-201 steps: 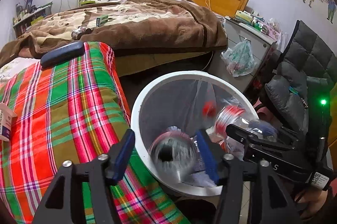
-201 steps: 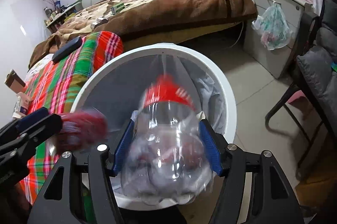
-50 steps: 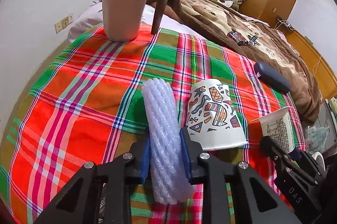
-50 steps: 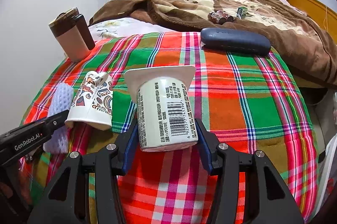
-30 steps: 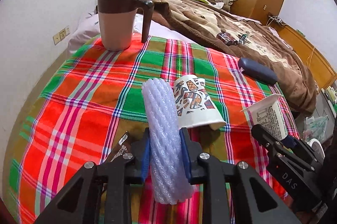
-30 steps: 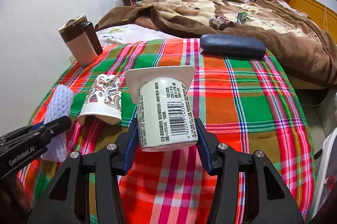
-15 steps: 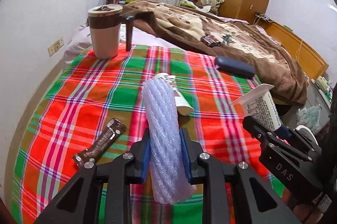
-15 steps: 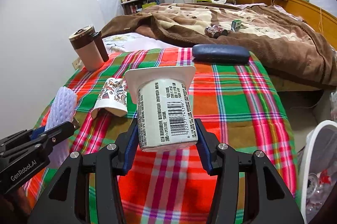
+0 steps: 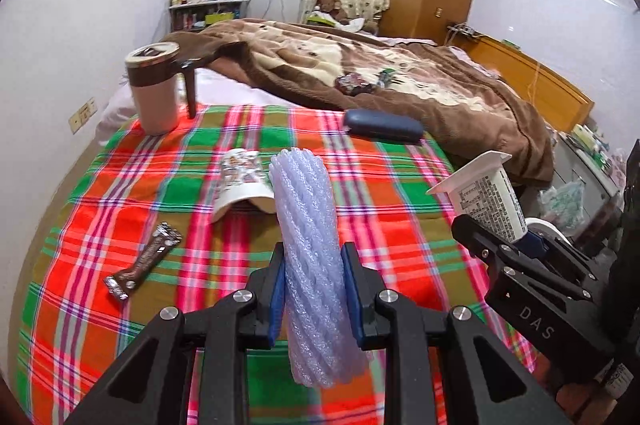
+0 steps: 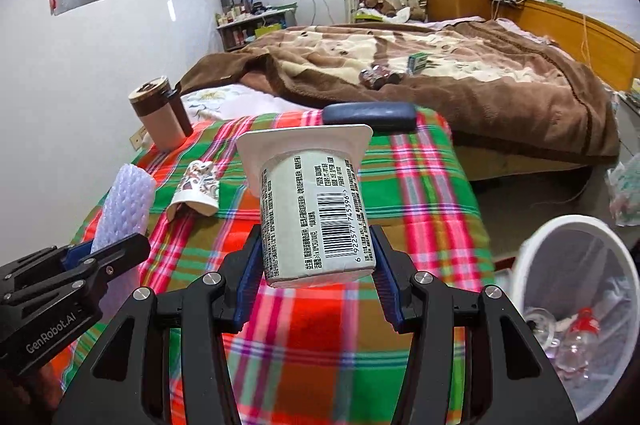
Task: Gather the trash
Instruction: 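Lift and carry the foam net and yogurt cup with both tools over the white bin, then open both tools to drop the foam net and yogurt cup into the bin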
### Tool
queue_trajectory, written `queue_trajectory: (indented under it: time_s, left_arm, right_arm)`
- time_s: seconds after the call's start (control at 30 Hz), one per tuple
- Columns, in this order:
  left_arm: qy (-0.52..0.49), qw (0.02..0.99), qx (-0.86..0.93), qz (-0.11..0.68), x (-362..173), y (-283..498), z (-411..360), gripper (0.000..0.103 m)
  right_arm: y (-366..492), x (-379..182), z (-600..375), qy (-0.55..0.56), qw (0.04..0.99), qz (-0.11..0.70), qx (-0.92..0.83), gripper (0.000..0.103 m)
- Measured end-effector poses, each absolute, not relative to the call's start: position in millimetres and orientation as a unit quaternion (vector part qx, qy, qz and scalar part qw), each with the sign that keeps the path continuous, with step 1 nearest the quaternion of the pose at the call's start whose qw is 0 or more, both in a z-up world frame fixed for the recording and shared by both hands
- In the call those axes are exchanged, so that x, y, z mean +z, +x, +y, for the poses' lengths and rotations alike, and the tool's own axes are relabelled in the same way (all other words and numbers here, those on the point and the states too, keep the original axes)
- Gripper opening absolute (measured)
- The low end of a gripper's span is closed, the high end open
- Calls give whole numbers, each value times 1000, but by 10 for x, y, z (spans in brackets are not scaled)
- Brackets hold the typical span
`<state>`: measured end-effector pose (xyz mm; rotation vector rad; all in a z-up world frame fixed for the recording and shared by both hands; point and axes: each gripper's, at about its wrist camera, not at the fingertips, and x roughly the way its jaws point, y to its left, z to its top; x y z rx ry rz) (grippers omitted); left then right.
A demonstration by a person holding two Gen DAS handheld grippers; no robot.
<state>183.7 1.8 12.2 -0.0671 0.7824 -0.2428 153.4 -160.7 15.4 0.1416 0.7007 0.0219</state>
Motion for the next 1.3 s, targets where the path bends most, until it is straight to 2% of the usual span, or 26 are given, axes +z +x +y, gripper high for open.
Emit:
queue_trajectory:
  time_s: [0.77, 1.3]
  left_arm:
    - [13, 899, -244, 363, 317, 1431, -1351, 26]
    - [45, 858, -325, 395, 51, 1358, -2361, 26]
  right_arm:
    - [914, 283, -2584, 90, 940, 314, -98, 52]
    - [663, 82, -3283, 121, 916, 338, -178, 52]
